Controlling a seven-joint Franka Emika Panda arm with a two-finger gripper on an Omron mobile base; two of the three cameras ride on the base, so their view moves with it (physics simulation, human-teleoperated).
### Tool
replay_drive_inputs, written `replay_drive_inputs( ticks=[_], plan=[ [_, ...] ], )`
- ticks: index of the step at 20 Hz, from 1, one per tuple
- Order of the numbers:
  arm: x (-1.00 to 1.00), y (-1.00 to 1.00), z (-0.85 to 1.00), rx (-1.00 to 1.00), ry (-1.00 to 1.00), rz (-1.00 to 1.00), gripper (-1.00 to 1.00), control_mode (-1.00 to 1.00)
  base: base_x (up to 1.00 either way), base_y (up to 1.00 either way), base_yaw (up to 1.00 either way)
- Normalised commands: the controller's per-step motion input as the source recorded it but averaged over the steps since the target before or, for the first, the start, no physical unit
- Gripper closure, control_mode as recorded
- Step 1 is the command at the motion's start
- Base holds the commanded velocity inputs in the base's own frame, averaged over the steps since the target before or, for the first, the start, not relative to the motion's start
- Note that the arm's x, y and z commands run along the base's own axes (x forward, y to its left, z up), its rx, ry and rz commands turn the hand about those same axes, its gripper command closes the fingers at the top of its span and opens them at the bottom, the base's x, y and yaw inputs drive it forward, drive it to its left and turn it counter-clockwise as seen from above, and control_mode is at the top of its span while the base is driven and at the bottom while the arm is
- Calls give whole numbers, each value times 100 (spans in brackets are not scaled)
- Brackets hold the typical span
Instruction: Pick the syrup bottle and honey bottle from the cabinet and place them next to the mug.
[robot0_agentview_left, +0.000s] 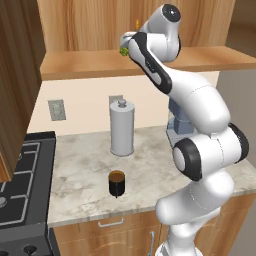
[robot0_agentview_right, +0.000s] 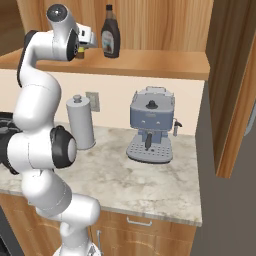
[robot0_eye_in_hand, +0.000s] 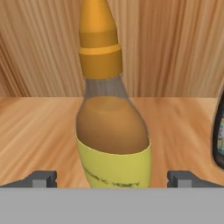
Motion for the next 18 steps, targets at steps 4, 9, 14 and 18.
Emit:
replay_drive_inputs(
  ticks=[4,9,14,18],
  plan=[
    [8,2,-1,0,0,0,-100,-100,0,0,0],
    [9,1,-3,0,0,0,-100,-100,0,0,0],
    [10,0,-6,0,0,0,-100,-100,0,0,0],
    [9,1,-3,0,0,0,-100,-100,0,0,0]
  ],
)
